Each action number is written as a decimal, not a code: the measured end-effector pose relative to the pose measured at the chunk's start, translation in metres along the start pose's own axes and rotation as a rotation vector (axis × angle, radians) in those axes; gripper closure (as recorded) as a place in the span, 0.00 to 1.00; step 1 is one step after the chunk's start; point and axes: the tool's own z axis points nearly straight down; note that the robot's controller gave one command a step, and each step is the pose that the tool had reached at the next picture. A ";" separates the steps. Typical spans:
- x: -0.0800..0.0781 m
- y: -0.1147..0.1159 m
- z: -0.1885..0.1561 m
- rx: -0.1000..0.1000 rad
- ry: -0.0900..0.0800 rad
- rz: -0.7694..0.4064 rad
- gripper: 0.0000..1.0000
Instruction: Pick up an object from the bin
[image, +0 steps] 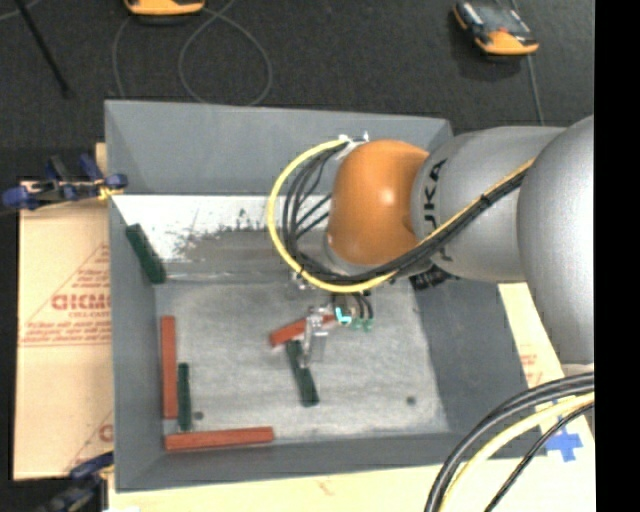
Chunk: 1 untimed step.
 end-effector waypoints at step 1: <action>-0.029 -0.055 0.062 0.004 -0.005 0.014 0.00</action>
Offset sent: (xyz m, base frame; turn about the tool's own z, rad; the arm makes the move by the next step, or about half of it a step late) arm 0.0283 -0.0495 -0.0589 0.0087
